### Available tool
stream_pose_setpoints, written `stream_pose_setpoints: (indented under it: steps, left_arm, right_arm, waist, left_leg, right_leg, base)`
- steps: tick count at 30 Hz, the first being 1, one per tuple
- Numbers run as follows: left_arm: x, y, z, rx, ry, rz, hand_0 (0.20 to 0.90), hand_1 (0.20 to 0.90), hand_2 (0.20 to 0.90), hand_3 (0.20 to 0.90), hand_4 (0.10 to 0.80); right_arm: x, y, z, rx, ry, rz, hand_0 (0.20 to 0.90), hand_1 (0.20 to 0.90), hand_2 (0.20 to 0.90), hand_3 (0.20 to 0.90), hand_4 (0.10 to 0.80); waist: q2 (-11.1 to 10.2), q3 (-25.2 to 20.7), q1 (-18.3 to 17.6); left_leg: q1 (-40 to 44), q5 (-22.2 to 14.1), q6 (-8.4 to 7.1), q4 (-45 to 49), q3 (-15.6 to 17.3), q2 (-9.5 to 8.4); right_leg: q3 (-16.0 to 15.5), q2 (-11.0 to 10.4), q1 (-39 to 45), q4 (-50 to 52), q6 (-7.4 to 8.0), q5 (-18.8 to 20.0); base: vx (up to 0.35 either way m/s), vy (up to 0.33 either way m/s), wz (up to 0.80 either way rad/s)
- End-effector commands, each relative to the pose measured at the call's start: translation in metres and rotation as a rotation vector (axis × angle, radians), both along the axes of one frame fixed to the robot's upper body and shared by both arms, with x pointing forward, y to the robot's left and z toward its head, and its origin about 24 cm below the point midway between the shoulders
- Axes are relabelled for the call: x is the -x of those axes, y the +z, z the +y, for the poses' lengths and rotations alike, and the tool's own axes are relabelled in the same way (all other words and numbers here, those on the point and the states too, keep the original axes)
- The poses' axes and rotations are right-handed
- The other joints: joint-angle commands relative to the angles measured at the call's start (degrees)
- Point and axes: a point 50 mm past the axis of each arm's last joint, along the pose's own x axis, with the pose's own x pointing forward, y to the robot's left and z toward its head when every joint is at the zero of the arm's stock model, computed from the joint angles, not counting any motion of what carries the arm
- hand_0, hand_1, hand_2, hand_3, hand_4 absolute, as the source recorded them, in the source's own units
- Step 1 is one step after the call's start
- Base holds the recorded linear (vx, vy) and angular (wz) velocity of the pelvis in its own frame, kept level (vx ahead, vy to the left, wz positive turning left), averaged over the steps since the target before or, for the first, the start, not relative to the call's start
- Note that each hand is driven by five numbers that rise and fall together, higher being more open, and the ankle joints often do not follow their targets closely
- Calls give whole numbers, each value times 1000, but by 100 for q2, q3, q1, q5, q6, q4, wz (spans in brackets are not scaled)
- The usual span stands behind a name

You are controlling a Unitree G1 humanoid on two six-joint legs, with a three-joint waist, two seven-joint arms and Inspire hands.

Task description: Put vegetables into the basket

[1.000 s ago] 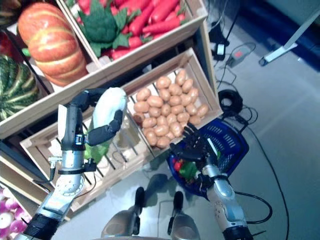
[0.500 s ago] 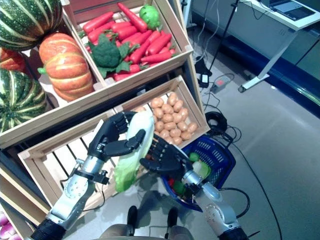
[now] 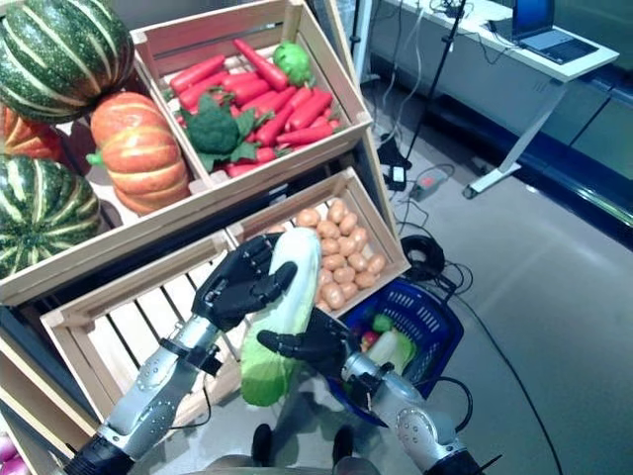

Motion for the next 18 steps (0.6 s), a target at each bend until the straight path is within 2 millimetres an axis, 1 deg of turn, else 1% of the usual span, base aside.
stream_pose_setpoints:
  steps: [1,6,11,15,16,17,18]
  left_arm:
    - [-4,61,-36,252,-192,-269,300,300,300,300,400]
    - [-1,60,-42,286,-252,-240,300,300,300,300,400]
    - [0,57,-44,292,-308,-219,300,300,300,300,400]
    - [1,59,-41,279,-319,-243,300,300,300,300,400]
    - [1,59,-41,275,-320,-248,300,300,300,300,400]
    - [1,61,-41,268,-321,-255,300,300,300,300,400]
    - [2,61,-41,266,-322,-258,300,300,300,300,400]
  right_arm:
    - [-8,18,30,-167,29,-8,900,900,900,900,800]
    - [0,11,39,-152,104,32,900,900,900,900,800]
    - [2,8,37,-145,146,54,900,900,900,900,800]
    - [9,-2,33,-95,203,97,900,900,900,900,800]
    - [9,-3,32,-91,207,102,749,749,749,749,700]
    - [9,-3,32,-88,207,106,521,521,521,521,547]
    - [9,-3,31,-87,205,107,453,453,453,453,502]
  waist:
    - [-183,-540,84]
    - [-180,-587,93]
    - [-181,-619,101]
    - [-185,-667,109]
    - [-189,-673,112]
    - [-191,-672,115]
    - [-192,-672,116]
  left_leg:
    - [-34,-217,30,6,-62,-56]
    - [-40,-213,30,6,-60,-55]
    - [-32,-210,35,6,-79,-70]
    - [-39,-209,40,6,-89,-69]
    - [-37,-210,37,6,-94,-70]
    - [-38,-207,33,6,-97,-68]
    - [-39,-206,33,6,-99,-68]
  right_leg:
    - [-162,-373,152,8,115,246]
    - [-145,-383,147,8,115,246]
    - [-130,-390,156,8,124,256]
    - [-125,-401,148,8,131,258]
    - [-123,-400,150,8,132,260]
    - [-121,-403,151,8,134,261]
    - [-121,-405,152,8,135,261]
  base:
    - [0,0,0]
    - [0,0,0]
    - [0,0,0]
    - [0,0,0]
    - [0,0,0]
    - [0,0,0]
    - [0,0,0]
